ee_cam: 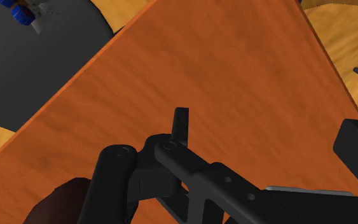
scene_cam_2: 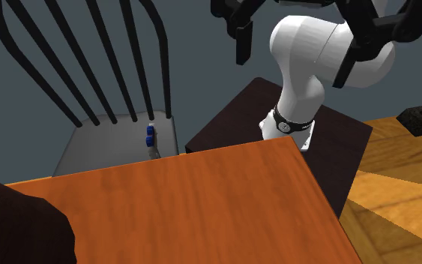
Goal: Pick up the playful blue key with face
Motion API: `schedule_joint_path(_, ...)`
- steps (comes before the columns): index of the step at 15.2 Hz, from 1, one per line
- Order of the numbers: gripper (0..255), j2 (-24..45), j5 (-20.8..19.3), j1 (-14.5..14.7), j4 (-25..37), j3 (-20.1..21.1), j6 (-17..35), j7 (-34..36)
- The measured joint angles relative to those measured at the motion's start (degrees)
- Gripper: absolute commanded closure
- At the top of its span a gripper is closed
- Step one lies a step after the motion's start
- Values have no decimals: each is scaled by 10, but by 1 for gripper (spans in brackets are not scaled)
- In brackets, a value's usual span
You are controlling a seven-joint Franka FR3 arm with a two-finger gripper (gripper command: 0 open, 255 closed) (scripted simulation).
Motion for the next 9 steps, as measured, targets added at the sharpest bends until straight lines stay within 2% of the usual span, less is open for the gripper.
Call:
schedule_joint_path(3, 0, -8, -10, 0, -22, -11, 12, -22)
schedule_joint_path(9, 0, -29, -65, -5, -114, -65, 74, -126)
